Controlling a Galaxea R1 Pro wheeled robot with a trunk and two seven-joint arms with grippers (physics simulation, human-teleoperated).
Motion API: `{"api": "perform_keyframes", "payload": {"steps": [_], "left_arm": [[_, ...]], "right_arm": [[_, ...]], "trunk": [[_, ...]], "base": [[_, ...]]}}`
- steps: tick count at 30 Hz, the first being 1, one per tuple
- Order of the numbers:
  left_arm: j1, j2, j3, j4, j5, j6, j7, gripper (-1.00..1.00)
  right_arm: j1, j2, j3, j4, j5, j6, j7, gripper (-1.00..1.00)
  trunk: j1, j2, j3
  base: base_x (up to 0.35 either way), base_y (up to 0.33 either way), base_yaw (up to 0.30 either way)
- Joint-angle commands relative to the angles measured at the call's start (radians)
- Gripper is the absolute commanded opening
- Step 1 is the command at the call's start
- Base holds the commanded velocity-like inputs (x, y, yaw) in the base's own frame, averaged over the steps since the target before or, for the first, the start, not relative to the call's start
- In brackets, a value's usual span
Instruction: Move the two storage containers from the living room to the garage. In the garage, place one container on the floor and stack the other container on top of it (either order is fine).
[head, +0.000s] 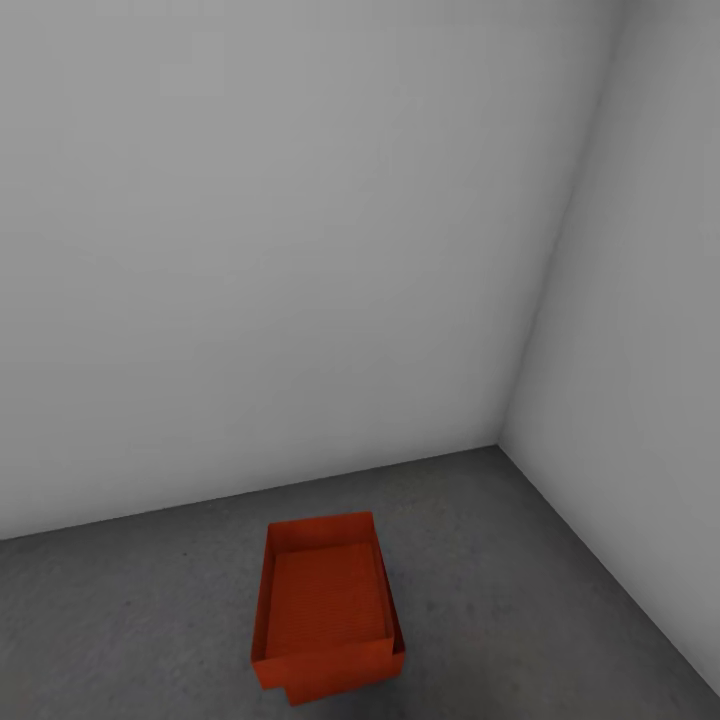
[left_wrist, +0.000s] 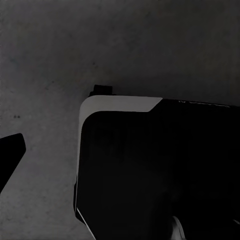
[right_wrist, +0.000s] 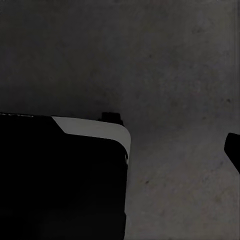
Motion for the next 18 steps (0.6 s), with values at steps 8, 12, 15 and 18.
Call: {"api": "perform_keyframes", "payload": {"steps": [8, 12, 15, 18], "left_arm": [[-0.001, 0.000, 0.008, 0.001, 0.001, -0.001, -0.003, 1.00], [-0.001, 0.000, 0.008, 0.001, 0.001, -0.002, -0.003, 1.00], [-0.001, 0.000, 0.008, 0.001, 0.001, -0.002, -0.003, 1.00], [-0.001, 0.000, 0.007, 0.001, 0.001, -0.001, -0.003, 1.00]], "right_arm": [[-0.001, 0.005, 0.008, 0.003, -0.010, -0.007, -0.001, 1.00], [-0.001, 0.004, 0.008, 0.003, -0.007, -0.007, -0.001, 1.00], [-0.001, 0.002, 0.008, 0.003, -0.008, -0.007, -0.001, 1.00], [-0.001, 0.001, 0.008, 0.003, -0.009, -0.007, -0.001, 1.00]], "trunk": [[0.000, -0.002, -0.002], [0.000, -0.002, -0.002], [0.000, -0.002, -0.002], [0.000, -0.002, -0.002]], "base": [[0.000, 0.000, 0.000], [0.000, 0.000, 0.000], [0.000, 0.000, 0.000], [0.000, 0.000, 0.000]]}}
